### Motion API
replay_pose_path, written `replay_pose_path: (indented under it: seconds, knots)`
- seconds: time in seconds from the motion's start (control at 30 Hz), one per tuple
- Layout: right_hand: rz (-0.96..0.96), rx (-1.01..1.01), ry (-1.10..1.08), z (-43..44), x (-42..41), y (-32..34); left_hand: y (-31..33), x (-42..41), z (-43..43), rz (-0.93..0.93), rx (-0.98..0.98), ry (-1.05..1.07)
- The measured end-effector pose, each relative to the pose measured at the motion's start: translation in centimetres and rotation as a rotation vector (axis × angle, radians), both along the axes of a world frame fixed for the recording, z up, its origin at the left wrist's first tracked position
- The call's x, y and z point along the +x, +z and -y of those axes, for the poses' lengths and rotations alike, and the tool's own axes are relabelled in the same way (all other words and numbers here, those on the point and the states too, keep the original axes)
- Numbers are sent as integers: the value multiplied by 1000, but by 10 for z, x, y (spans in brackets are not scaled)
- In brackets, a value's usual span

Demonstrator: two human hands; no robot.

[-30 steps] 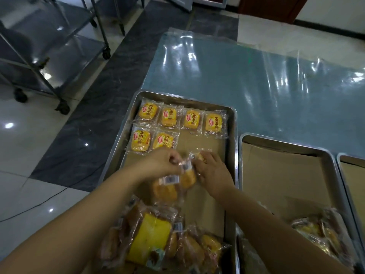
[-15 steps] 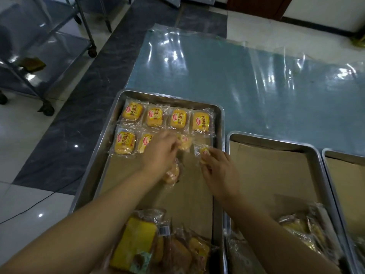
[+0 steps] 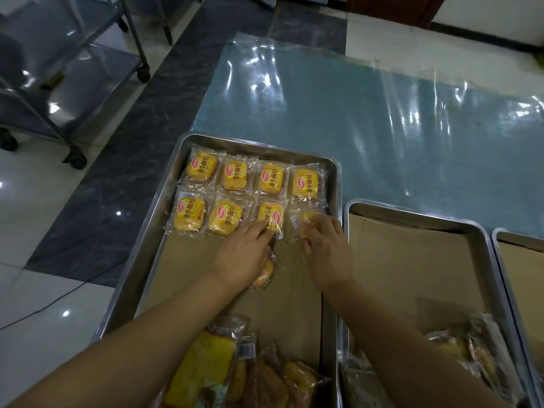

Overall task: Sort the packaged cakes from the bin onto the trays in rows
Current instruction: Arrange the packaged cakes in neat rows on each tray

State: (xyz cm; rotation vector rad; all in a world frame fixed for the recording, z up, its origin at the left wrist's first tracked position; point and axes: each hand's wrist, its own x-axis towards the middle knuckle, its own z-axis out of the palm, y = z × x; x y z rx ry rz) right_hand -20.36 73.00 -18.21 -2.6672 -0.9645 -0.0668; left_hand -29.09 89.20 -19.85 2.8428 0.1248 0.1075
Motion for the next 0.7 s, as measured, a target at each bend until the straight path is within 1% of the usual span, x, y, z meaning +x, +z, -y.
replay_pose_path:
  seconds: [0.07,0.17,0.3,0.33,0.37,0.43,0.47,0.5,0.57,0.63,0.7]
  knots:
    - [-85,-158,23,-2,1,-5,-1,-1,-1,28,-32,7]
    - [-108,-241,46,-3,2,-7,-1,-6,-4,103,-88,66]
    - [-95,-362,86,-3,-4,-6,0,-19,-16,135,-173,239]
    - [-67,-350,77,-3,-6,-4,-1,-23,-20,128,-196,273]
    - [-28,-298,60,-3,-11,-2,-1,-28,-23,117,-222,305]
    - [58,-116,53,-4,-23,1,-3,-36,-28,67,-274,353]
    - [71,-24,84,-4,-31,0,-3,-39,-29,27,-288,366]
    - [34,30,131,-5,-40,-1,-4,-42,-29,-16,-294,375]
    - [-120,32,184,-6,-57,-3,-3,-46,-28,-78,-325,398]
    - [-266,13,185,-7,-69,-8,2,-48,-26,-103,-453,427]
    - [-360,49,160,-8,-76,-12,9,-49,-23,-114,-542,432]
